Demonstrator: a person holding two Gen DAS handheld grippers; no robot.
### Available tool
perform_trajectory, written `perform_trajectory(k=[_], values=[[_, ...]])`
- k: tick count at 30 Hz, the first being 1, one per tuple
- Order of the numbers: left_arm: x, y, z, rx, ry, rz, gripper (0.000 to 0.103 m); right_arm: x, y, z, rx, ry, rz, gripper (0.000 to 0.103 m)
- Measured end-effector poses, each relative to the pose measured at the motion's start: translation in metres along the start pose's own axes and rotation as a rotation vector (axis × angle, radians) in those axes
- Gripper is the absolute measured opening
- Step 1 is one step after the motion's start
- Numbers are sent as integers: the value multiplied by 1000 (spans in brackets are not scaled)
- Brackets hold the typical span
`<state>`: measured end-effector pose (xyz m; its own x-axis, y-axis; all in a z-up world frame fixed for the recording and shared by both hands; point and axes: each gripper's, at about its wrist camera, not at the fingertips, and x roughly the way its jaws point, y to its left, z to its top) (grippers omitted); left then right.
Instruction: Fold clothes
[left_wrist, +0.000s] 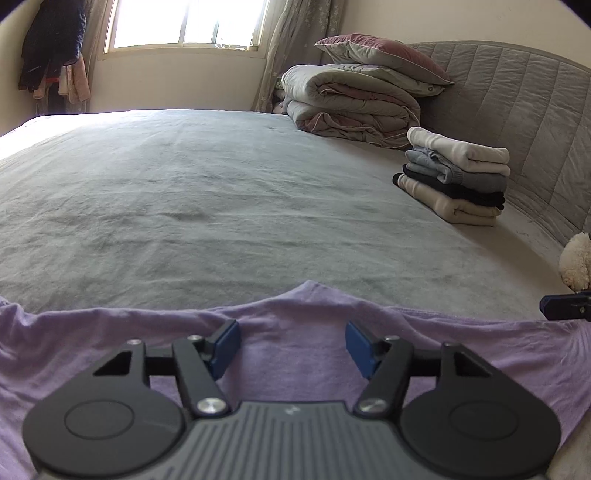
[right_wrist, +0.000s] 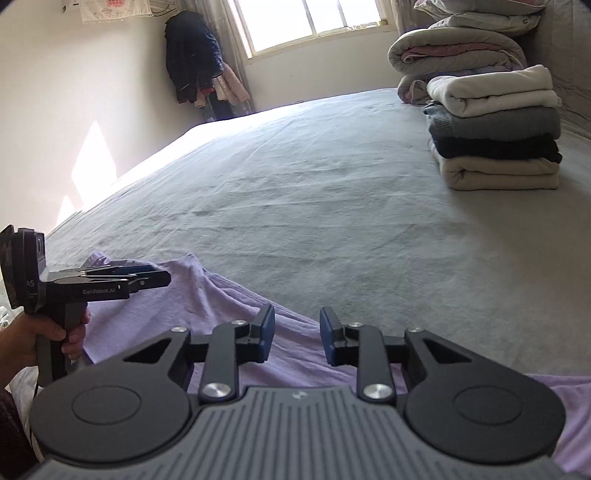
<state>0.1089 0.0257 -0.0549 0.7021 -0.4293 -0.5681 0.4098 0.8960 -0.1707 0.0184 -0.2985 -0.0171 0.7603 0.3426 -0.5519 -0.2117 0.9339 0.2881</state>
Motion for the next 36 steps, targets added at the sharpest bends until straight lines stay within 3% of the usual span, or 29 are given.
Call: perform_trajectory(k=[3,6,10,14,16,19,28,32,36], values=[[0,3,-3,4,-6,-17,63,32,21,11,-92,45,89,25],[1,5,-6,-3,-9,-29,64,61,32,15,-135,93,125,25],[2,4,-6,4,-7,-24,64,84,38,19,-151,134,156,26],[1,6,-6,-1,-8,-26,65,98,41,25,-133,182,249,26],[0,7,-7,-10,-6,-27,65,106,41,30,-126,207,274,30],[-2,5,-9,13,2,-14,65,114,33,39,-88,239,311,31],[-3,4,-10,30,7,-12,67,166,-1,57,177,395,514,32],[-2,4,-10,31,7,-16,69,188,-1,57,294,450,620,39],[-2,3,-10,31,8,-15,69,204,12,60,329,466,657,42]])
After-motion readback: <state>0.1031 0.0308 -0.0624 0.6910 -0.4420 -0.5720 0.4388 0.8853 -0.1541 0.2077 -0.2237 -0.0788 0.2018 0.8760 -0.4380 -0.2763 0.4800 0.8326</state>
